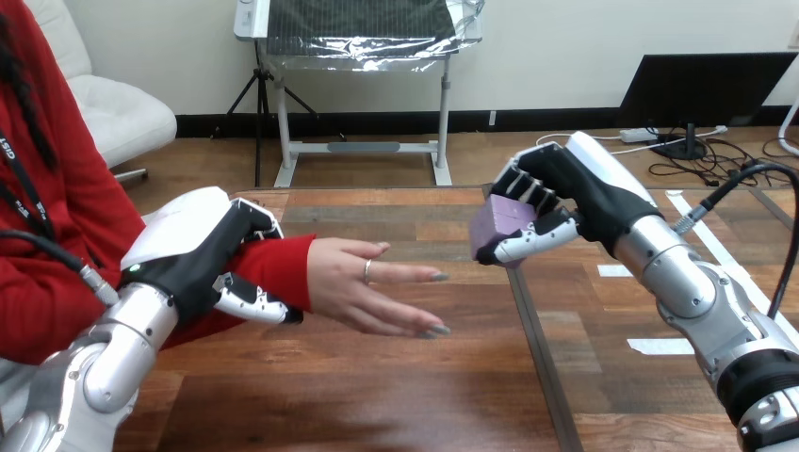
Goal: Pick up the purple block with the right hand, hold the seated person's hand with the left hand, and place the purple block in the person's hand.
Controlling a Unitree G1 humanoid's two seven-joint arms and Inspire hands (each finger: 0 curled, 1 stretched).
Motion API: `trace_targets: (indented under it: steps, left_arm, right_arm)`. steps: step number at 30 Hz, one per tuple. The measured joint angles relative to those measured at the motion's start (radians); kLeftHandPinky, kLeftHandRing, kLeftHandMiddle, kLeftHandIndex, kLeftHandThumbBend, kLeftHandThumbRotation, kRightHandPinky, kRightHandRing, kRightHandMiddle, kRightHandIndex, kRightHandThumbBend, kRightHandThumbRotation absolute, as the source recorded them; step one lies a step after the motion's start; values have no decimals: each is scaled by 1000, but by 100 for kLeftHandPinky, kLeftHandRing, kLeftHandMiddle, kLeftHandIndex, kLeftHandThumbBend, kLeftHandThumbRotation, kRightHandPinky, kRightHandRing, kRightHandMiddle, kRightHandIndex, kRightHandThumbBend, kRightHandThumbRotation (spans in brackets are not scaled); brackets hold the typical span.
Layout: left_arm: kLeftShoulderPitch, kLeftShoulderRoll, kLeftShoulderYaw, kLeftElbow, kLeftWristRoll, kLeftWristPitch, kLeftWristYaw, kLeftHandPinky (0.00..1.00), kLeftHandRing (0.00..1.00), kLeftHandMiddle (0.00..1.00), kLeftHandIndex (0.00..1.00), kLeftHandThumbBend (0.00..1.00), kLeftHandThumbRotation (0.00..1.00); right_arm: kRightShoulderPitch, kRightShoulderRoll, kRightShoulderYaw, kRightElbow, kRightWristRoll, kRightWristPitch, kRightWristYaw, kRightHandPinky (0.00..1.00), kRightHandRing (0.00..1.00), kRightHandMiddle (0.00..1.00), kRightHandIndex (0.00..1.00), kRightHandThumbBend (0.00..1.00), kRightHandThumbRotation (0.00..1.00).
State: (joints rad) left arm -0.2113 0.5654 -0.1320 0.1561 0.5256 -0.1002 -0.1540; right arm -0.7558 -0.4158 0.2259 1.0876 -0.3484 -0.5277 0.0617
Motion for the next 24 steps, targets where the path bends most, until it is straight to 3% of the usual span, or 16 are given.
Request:
trace_targets:
  steps: [24]
  left_arm:
    - [-65,-64,-9,17,2,15,0,25,30,37,39,79,0]
  right_arm:
    - [81,60,0,-206,37,0,57,33,37,42,43,80,0]
